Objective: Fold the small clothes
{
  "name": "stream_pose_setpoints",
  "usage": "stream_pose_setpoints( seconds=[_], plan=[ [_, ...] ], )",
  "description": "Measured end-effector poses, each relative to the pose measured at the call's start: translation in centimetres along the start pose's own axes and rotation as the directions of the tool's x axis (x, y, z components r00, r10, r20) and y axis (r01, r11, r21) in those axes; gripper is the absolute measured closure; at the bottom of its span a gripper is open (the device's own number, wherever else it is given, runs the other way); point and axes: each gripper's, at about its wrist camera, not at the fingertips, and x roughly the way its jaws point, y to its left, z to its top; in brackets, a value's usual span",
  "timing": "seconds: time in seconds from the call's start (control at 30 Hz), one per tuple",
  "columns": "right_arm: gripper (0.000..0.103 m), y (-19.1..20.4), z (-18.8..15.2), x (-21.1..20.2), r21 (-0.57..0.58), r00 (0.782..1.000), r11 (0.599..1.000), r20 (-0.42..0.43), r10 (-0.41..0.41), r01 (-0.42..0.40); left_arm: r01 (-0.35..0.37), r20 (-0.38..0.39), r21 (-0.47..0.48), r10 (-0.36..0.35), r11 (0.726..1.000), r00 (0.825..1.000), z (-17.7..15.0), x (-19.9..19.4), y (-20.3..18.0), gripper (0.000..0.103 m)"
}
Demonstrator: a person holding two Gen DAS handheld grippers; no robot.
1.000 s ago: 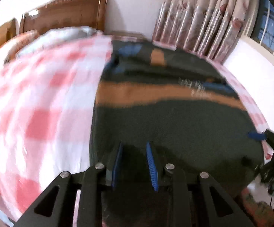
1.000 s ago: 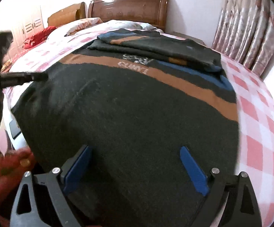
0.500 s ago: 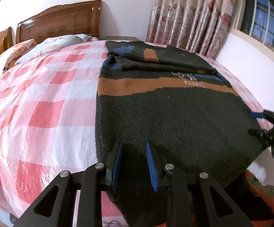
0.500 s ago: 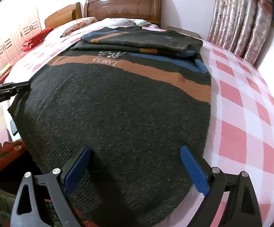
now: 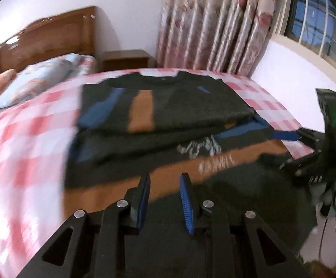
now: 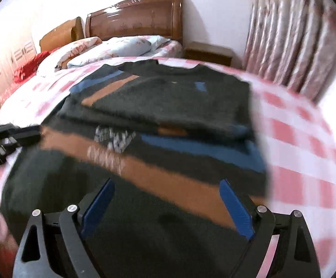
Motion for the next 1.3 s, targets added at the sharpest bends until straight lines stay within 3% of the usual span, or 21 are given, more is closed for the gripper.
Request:
stream_pose_setpoints(
  seconds=[0.07,0.17,0.2,0.3,0.37,0.4,0.47,0.5,0.57,0.6,0.67,0.7,0.73,0.8,0.93,1.07,1.1,1.17,1.2,1.27,1.3],
  plan=[
    [0.000,0.3,0.7,1.9,0.010,1.000,1.000,-0.014,-0.002,0.002,-0.030,-0.026,0.038,0.031,0.999,0.999,1.2,3.1,-0.6,0.077],
    [0.000,0.2,0.5,3.6,-0.045,0.995,0.994,-0.017,-0.098,0.097,-0.092,-0.042,0.082,0.096,0.992,0.994,0.8,4.7,-0.3,0.074],
    [0.000,-0.8,0.1,3.4,-0.016,0.996,0.996,-0.012,-0.092,0.092,-0.054,-0.028,0.053,0.055,0.997,0.998,0.6,4.3,0.7,0.074],
    [0.000,-4.0,-0.9,2.4,0.055,0.990,0.989,-0.023,-0.137,0.138,-0.051,-0.026,0.008,0.052,0.999,0.998,-0.4,3.0,3.4,0.074],
    [0.000,-5.6,-1.5,1.6,0.087,0.994,0.990,-0.023,-0.110,0.111,-0.030,-0.024,-0.020,0.029,0.999,0.999,-1.0,2.2,4.7,0.075],
    [0.000,-5.6,-1.6,1.5,0.079,0.994,0.991,-0.026,-0.105,0.107,-0.037,-0.025,-0.030,0.037,0.999,0.999,-1.1,2.2,4.9,0.075],
    [0.000,-4.4,-1.5,1.3,0.056,0.982,0.981,-0.045,-0.184,0.186,-0.123,-0.024,-0.061,0.121,0.991,0.992,-1.3,1.4,4.7,0.078],
    [0.000,-3.3,-1.2,0.9,0.061,0.979,0.978,-0.037,-0.199,0.201,-0.115,-0.017,-0.079,0.114,0.990,0.993,-1.3,1.3,4.3,0.079],
    [0.000,-0.7,-1.1,-0.1,0.056,0.996,0.995,0.024,-0.083,0.082,-0.012,0.002,-0.080,0.013,0.997,1.000,-1.2,1.2,2.6,0.077],
    [0.000,1.5,-1.1,0.5,0.010,1.000,1.000,0.005,-0.030,0.030,-0.002,-0.012,-0.037,0.002,0.999,1.000,-1.2,1.8,0.9,0.077],
    [0.000,5.0,-1.7,2.0,-0.117,0.998,0.993,-0.056,-0.034,0.027,-0.045,-0.042,0.068,0.048,0.997,0.998,-1.8,2.9,-1.2,0.076],
    [0.000,5.8,-2.2,1.7,-0.153,0.999,0.988,-0.008,-0.040,0.038,-0.071,-0.021,0.106,0.074,0.992,0.997,-2.2,2.7,-1.8,0.076],
    [0.000,5.6,-2.5,1.6,-0.159,1.000,0.987,-0.016,-0.022,0.019,-0.065,-0.026,0.116,0.068,0.991,0.997,-2.5,2.5,-1.8,0.075],
    [0.000,3.8,-3.2,0.9,-0.123,1.000,0.992,-0.027,0.012,-0.016,-0.023,-0.028,0.089,0.026,0.996,0.999,-3.2,1.9,-0.5,0.075],
    [0.000,0.3,-5.5,-1.2,-0.081,0.999,0.996,-0.033,-0.030,0.027,0.036,-0.016,-0.022,-0.036,0.999,0.999,-5.0,0.0,3.2,0.076],
    [0.000,-0.7,-5.5,-1.7,-0.009,0.993,0.995,-0.064,-0.099,0.099,-0.001,-0.029,-0.124,-0.003,0.992,1.000,-5.3,-1.0,3.6,0.078],
    [0.000,-0.2,-5.4,-1.8,0.009,0.993,0.995,-0.065,-0.096,0.097,0.018,-0.024,-0.142,-0.022,0.990,0.999,-5.4,-1.5,2.9,0.078],
    [0.000,2.5,-5.1,-2.3,-0.012,1.000,1.000,-0.015,0.002,-0.002,0.062,-0.005,-0.092,-0.063,0.994,0.998,-5.8,-2.0,0.6,0.077],
    [0.000,3.5,-5.3,-2.5,-0.037,1.000,0.999,-0.010,0.024,-0.024,0.050,-0.010,-0.052,-0.050,0.997,0.999,-6.1,-2.0,-0.4,0.077],
    [0.000,6.4,-6.1,-1.7,-0.130,0.999,0.991,-0.034,0.018,-0.022,-0.011,-0.053,0.058,0.015,0.998,0.998,-7.2,-1.0,-2.9,0.075],
    [0.000,7.0,-6.7,-1.6,-0.164,1.000,0.986,-0.026,-0.003,-0.001,-0.054,-0.020,0.108,0.057,0.993,0.998,-7.9,-1.1,-3.7,0.075]
  ],
)
